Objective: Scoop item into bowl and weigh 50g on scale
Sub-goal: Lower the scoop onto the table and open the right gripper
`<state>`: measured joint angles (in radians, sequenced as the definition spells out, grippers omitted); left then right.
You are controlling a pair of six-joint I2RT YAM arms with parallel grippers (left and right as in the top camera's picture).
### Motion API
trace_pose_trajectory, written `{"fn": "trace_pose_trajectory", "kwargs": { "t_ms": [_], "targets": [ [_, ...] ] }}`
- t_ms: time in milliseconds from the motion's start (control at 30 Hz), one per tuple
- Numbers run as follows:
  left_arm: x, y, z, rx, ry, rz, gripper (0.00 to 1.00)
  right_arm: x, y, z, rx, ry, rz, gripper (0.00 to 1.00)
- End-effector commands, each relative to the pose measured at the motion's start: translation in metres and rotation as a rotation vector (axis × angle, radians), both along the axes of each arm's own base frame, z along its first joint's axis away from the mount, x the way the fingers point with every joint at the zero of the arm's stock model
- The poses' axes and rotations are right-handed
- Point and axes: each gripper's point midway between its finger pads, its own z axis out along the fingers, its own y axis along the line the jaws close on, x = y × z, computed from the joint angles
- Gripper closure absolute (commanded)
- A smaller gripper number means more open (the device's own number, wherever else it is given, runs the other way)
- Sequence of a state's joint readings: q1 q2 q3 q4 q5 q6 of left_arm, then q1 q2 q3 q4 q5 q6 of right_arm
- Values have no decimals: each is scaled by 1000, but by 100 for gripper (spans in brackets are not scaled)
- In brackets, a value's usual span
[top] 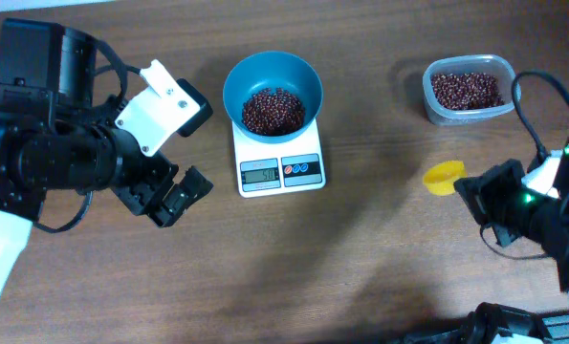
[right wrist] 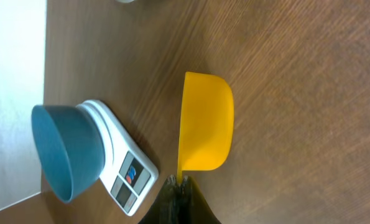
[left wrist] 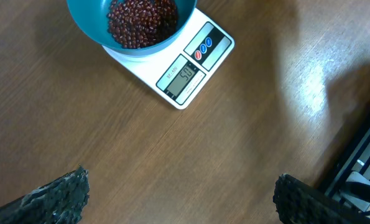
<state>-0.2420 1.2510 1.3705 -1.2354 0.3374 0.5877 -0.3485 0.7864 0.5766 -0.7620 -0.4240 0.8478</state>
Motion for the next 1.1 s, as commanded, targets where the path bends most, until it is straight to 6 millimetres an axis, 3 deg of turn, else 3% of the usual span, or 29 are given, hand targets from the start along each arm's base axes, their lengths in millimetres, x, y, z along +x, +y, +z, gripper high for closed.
{"fn": "trace_pose_trajectory", "kwargs": {
  "t_ms": [0,133,233,333,500,567,633,767,867,1067],
  "targets": [
    [-1,-3,2,-8,-10,-25,1,9,-7,-15,8,47,-18,96],
    [-1,-3,2,-8,-10,-25,1,25,-13,-31,18,74,-18,96],
    [-1,-3,2,-8,-10,-25,1,41,-17,-32,11,35,-14,96],
    [-1,-3,2,-8,-10,-25,1,62,-5,-26,88,-46,56,96],
    [-1,-3,2,-8,-10,-25,1,60,4,-43,163,16,82,94],
    [-1,-3,2,-8,-10,-25,1,60,4,-47,168,29,81,79],
    [-1,-3,2,-8,-10,-25,1,60,4,-47,168,29,80,71],
    [-1,-3,2,-8,-10,-25,1,59,4,-48,170,33,80,68],
    [-1,-3,2,-8,-10,-25,1,51,6,-52,176,70,84,54],
    [-1,-3,2,-8,-10,-25,1,41,8,-58,183,124,72,52]
  ]
}}
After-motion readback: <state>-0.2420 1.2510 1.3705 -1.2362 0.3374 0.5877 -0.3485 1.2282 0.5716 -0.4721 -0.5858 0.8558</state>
